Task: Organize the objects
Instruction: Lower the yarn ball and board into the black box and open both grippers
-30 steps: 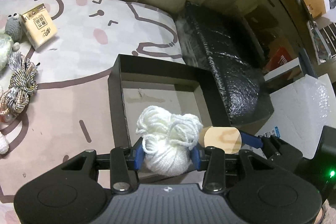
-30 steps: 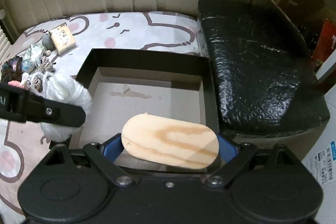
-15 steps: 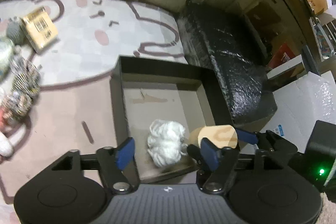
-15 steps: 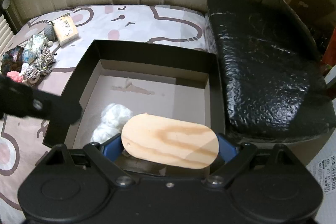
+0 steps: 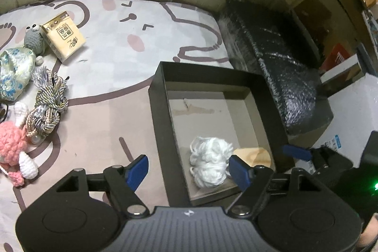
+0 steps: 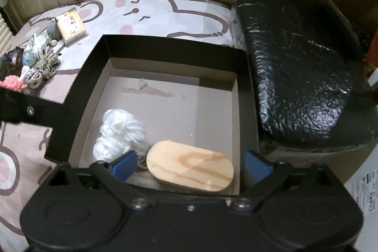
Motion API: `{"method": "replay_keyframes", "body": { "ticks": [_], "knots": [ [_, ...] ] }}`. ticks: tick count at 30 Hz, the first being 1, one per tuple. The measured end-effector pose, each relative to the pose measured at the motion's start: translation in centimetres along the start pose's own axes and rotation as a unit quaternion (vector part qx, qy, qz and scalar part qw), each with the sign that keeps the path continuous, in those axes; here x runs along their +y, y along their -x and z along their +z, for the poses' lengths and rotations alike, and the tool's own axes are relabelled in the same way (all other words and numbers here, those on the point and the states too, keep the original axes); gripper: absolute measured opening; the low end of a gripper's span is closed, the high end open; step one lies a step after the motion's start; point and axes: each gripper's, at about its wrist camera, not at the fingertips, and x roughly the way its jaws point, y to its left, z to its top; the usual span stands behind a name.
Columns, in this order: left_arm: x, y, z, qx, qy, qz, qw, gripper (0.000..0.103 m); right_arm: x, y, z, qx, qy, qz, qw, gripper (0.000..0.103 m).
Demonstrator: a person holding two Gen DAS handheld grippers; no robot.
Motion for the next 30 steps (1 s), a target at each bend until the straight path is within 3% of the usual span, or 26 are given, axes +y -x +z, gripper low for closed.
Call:
{"method": "replay_keyframes", "body": {
  "ticks": [14,24,30],
  "knots": [
    [-0.3,1.1,-0.6,-0.005,-0.034,0.025,0.9991,0.083,-2.0,3.9,-0.3,-0.034,-0.071,-0.002,0.997,0.100],
    [-0.7,2.7,-1.3,-0.022,-0.060,0.047,0.9969,0.098,-2.7,6.5,-1.3,-0.052,-0.097,-0.014,0.994,0.101],
    [-0.7,3.1,-1.6,-0.024,-0.067,0.053,0.9961,0.101,-2.7,7.3,-1.9,-0.056,-0.111,-0.022,0.992,0.102]
  ]
}}
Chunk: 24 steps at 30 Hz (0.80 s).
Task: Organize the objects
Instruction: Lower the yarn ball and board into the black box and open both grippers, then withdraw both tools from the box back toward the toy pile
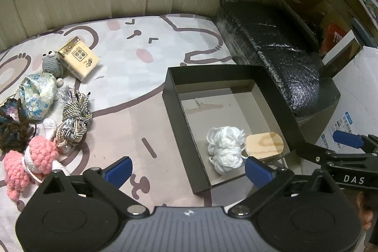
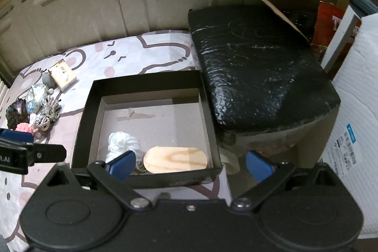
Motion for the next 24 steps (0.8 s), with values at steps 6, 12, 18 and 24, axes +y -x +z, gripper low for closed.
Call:
{"method": "replay_keyframes", "body": {
  "ticks": [6,12,18,24],
  "knots": [
    [-0.1,0.4,-0.3,-0.006,-0.010,0.011,0.9999,0.103,-0.1,0.6,-0.4,-0.004,-0.009,-0.005,1.000,0.103],
    [0.1,0.7,-0.5,-0.015,-0.017,0.026,0.9994,0.103,0.0,1.0,-0.8,-0.008,-0.012,-0.010,1.000,0.103],
    [0.3,1.0,-0.6,-0.026,-0.032,0.044,0.9982,0.103,0.1,1.4,-0.9,-0.011,-0.022,-0.010,1.000,0.103],
    [0.8,1.1,-0.6,-0.032,-0.036,0.054,0.9974,0.103,0.3,1.5,-0.9,-0.012,-0.022,-0.016,1.000,0.103]
  ]
}}
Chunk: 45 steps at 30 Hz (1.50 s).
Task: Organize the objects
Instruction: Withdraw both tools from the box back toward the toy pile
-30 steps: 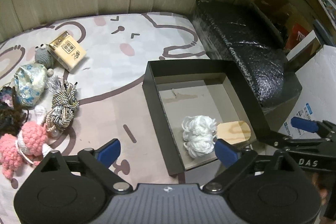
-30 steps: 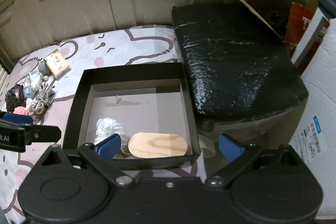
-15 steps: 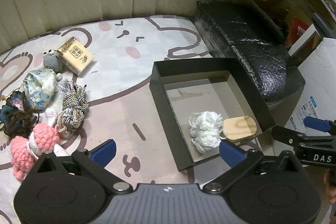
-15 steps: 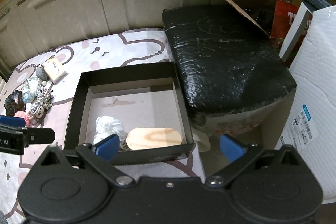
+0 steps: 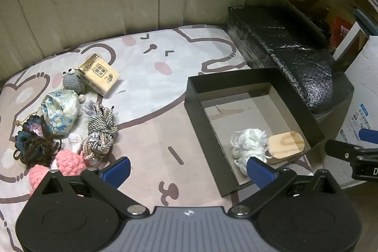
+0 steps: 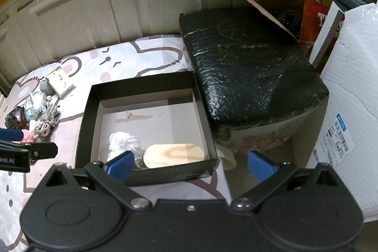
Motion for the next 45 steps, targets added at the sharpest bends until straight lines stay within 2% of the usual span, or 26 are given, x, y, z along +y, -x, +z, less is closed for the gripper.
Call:
{"method": "replay_keyframes", "body": {
  "ticks": [11,18,40,45],
  "knots": [
    [2.5,0.0,0.0,-0.012,0.012,0.025,0.9996,0.103,1.0,-0.4,0.4,-0.002,0.001,-0.003,1.000,0.103],
    [5.4,0.1,0.1,-0.015,0.031,0.042,0.9986,0.103,3.0,-1.4,1.2,-0.004,0.006,0.007,1.000,0.103],
    [18.2,2.0,-1.8,-0.038,0.105,0.108,0.9878,0.103,13.7,-5.0,3.2,-0.015,0.042,0.063,0.997,0.103],
    [20.2,2.5,-2.4,-0.053,0.108,0.122,0.9852,0.103,16.0,-5.6,3.7,-0.015,0.044,0.078,0.996,0.103]
  ]
}}
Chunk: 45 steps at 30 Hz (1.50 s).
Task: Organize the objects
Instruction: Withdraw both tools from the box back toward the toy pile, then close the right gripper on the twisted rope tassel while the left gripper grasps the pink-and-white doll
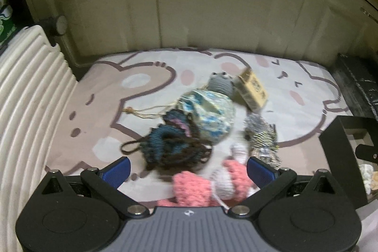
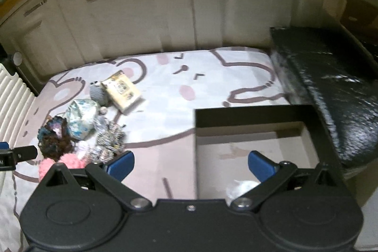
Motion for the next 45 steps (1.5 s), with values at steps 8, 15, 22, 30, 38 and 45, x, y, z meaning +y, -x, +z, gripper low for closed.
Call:
{"method": "replay_keyframes", "body": {
  "ticks": [8,15,22,30,38,45],
  "knots": [
    [2.3,-0.3,0.0,-0.017,0.014,0.011,0.9997,0.103,3.4,-1.1,0.7,-0.002,0.013,0.016,1.000,0.103],
    [3.2,-0.8,-0.2,-0.027,0.021,-0.005,0.9994,0.103,5.8,-2.3,1.2,-0.004,0.015,0.031,0.999,0.103],
    [2.5,-1.2,-0.4,-0.031,-0.011,-0.050,0.9982,0.103,7.3,-4.7,1.4,-0.001,-0.006,0.045,0.999,0.103],
    [-0.9,-1.3,-1.2,-0.051,-0.147,-0.098,0.9829,0.103,8.2,-8.0,0.7,0.022,-0.039,0.042,0.998,0.102],
    [-2.1,-3.6,-1.7,0.014,-0.129,-0.122,0.9840,0.093,8.1,-10.6,0.0,0.043,-0.079,0.076,0.993,0.093],
    [-3.3,-3.9,-2.1,0.009,-0.181,-0.154,0.9714,0.071,8.5,-12.3,-0.3,0.068,-0.084,0.095,0.990,0.081]
  ]
}}
